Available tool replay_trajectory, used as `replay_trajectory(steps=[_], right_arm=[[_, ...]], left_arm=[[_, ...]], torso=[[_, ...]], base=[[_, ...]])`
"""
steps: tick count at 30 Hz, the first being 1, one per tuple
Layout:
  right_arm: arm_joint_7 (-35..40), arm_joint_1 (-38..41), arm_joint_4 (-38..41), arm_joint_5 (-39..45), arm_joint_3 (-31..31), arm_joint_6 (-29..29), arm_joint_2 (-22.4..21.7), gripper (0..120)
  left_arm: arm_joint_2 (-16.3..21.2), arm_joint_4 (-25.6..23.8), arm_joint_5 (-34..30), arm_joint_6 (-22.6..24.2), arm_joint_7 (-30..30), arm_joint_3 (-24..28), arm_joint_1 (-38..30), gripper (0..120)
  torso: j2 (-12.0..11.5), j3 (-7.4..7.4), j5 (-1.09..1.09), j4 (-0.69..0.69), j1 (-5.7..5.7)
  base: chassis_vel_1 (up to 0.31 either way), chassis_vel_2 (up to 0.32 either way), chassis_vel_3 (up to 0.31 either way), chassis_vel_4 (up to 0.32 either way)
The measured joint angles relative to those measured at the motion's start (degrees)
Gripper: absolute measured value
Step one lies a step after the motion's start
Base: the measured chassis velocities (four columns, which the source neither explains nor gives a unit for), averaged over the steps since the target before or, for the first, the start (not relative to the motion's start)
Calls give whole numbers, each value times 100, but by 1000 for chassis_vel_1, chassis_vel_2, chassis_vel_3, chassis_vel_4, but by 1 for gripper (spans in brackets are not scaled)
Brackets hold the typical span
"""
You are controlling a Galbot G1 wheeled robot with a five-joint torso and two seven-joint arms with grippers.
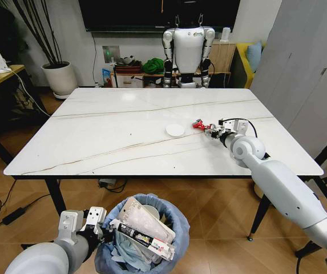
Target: Pick up the trash bin and place the trash from the table into it.
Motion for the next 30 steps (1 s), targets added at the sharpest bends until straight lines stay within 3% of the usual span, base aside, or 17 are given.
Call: replay_trajectory(steps=[8, 17, 27, 30], right_arm=[[4, -37, 64, -16, 20, 23, -63, 34], [23, -179, 226, -11, 156, 41, -188, 1], [26, -285, 333, -106, 417, 114, -249, 0], [24, -267, 340, -106, 466, 123, -267, 8]], left_arm=[[1, 0, 0, 0, 1, -9, 6, 0], [-13, 0, 13, 0, 2, -9, 12, 0], [-27, 0, 38, 0, 13, -10, 12, 0], [-21, 0, 37, 0, 13, -12, 16, 0]], torso=[[1, 0, 0, 0, 0], [1, 0, 0, 0, 0], [1, 0, 0, 0, 0], [1, 0, 0, 0, 0]], base=[[0, 0, 0, 0], [0, 0, 0, 0], [0, 0, 0, 0], [0, 0, 0, 0]])
